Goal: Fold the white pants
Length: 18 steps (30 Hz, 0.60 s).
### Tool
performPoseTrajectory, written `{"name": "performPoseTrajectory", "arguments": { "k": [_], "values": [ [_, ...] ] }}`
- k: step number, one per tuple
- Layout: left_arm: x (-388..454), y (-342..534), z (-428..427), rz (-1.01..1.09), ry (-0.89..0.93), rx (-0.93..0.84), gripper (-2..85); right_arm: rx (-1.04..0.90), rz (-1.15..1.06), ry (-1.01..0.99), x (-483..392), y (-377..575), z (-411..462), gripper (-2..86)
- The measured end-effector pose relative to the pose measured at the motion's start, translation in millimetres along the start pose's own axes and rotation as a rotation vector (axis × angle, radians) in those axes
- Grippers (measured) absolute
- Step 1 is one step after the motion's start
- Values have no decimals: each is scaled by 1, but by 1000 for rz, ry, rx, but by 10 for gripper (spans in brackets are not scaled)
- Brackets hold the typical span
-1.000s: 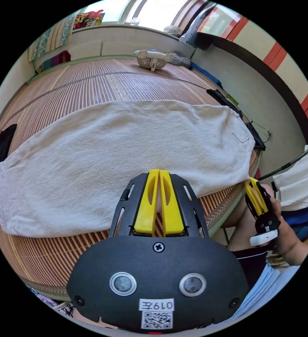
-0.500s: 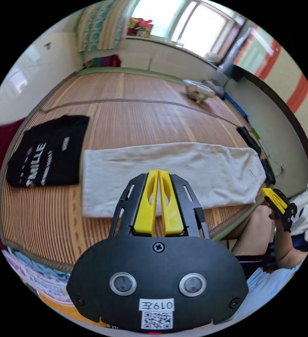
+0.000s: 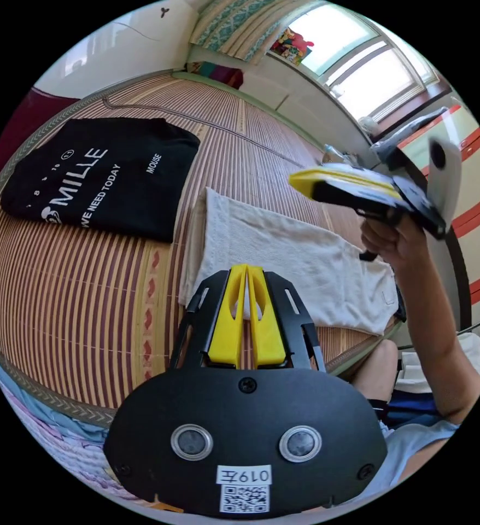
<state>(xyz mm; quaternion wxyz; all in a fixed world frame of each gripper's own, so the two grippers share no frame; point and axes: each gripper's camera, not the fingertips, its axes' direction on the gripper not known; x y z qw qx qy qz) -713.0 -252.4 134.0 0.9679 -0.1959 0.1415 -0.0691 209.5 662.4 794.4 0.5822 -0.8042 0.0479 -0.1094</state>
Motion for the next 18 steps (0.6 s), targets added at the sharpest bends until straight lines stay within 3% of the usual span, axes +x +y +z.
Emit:
{"name": "performPoseTrajectory", "arguments": {
  "k": [5, 10, 18],
  "values": [
    [-26, -5, -16, -19, 5, 19, 7, -142, -46, -115, 45, -53, 44, 77],
    [-41, -8, -13, 11, -19, -41, 8, -162, -57, -262, 73, -81, 54, 85],
    [-55, -20, -9, 18, -21, -83, 8, -225, -96, -299, 76, -119, 54, 19]
  ]
}}
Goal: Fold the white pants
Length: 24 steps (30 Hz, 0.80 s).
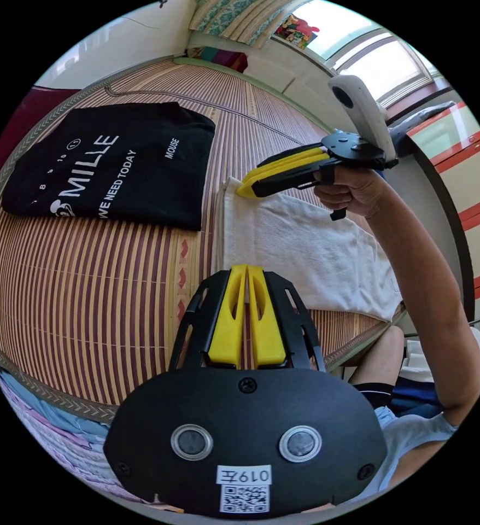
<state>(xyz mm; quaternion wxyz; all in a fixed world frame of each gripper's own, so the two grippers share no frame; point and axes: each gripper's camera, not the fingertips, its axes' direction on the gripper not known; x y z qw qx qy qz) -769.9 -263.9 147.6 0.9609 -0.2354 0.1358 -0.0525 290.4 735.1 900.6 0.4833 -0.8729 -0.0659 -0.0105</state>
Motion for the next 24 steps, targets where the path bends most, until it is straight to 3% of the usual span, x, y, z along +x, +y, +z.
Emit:
{"name": "performPoseTrajectory", "arguments": {
  "k": [8, 15, 20, 24],
  "values": [
    [6, -10, 7, 27, -104, -42, 7, 9, 117, 84, -19, -30, 7, 38],
    [-3, -10, 2, 1, -68, -23, 8, 81, 110, 160, -53, -32, -19, 67],
    [-4, -13, 3, 2, -74, -35, 8, -14, 167, 188, -68, -24, 10, 45],
    [-6, -14, 5, -5, -62, -38, 7, 74, 282, 328, -95, -25, 30, 0]
  ]
}}
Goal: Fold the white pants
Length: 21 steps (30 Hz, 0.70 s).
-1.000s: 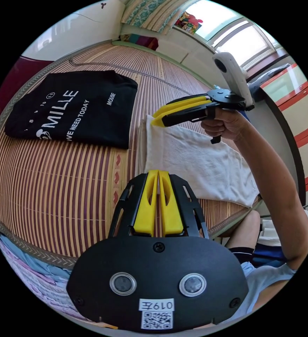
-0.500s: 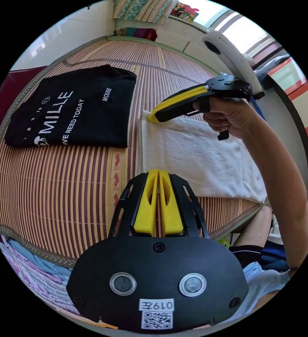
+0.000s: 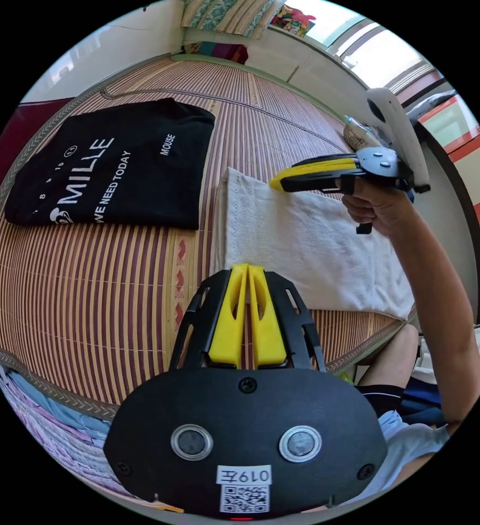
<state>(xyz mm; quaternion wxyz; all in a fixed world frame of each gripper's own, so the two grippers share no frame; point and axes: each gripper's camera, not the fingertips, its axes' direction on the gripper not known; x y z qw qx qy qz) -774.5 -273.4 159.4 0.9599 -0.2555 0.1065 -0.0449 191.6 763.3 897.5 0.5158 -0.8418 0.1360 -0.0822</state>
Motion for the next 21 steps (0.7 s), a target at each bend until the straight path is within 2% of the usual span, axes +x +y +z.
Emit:
{"name": "performPoseTrajectory", "arguments": {
  "k": [1, 5, 7, 10, 14, 16, 21],
  "values": [
    [-2, 0, 0, -11, 15, 3, 7, 55, 22, 64, -16, 7, -1, -5],
    [-1, 3, -1, -32, 23, 16, 7, 343, 126, 65, -72, 69, -39, -9],
    [3, 4, -2, -27, 4, 19, 8, 381, 110, 80, -97, 107, -51, -9],
    [13, 8, -8, -30, -41, 49, 8, 365, 119, 194, -129, 184, -63, -10],
    [52, 18, -31, 33, -135, 221, 8, 188, 206, 395, -149, 285, -55, -9],
    [70, 17, -22, 73, -191, 181, 8, 132, 238, 398, -159, 313, -46, -8],
    [88, 11, 13, 98, -312, 36, 8, 207, 143, 395, -230, 332, -34, -5]
  ]
}}
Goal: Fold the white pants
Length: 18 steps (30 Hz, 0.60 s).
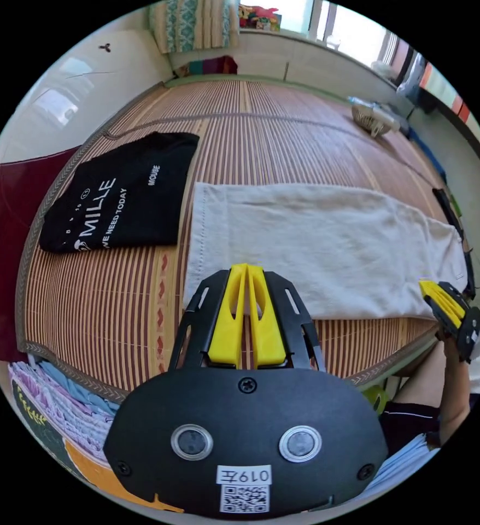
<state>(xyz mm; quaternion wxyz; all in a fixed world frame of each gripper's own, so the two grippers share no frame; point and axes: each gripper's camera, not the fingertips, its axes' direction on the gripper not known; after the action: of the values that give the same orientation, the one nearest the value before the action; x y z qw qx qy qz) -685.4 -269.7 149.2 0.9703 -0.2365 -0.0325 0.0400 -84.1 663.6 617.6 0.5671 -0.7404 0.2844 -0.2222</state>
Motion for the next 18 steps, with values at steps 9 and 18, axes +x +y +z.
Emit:
{"name": "performPoseTrajectory", "arguments": {
  "k": [9, 18],
  "values": [
    [-33, 10, 7, -123, 269, 23, 8, 147, -399, 211, -200, -25, -2, 77],
    [-19, 11, 3, -97, 268, 17, 8, 83, -628, 483, -317, -20, 61, 61]
  ]
}}
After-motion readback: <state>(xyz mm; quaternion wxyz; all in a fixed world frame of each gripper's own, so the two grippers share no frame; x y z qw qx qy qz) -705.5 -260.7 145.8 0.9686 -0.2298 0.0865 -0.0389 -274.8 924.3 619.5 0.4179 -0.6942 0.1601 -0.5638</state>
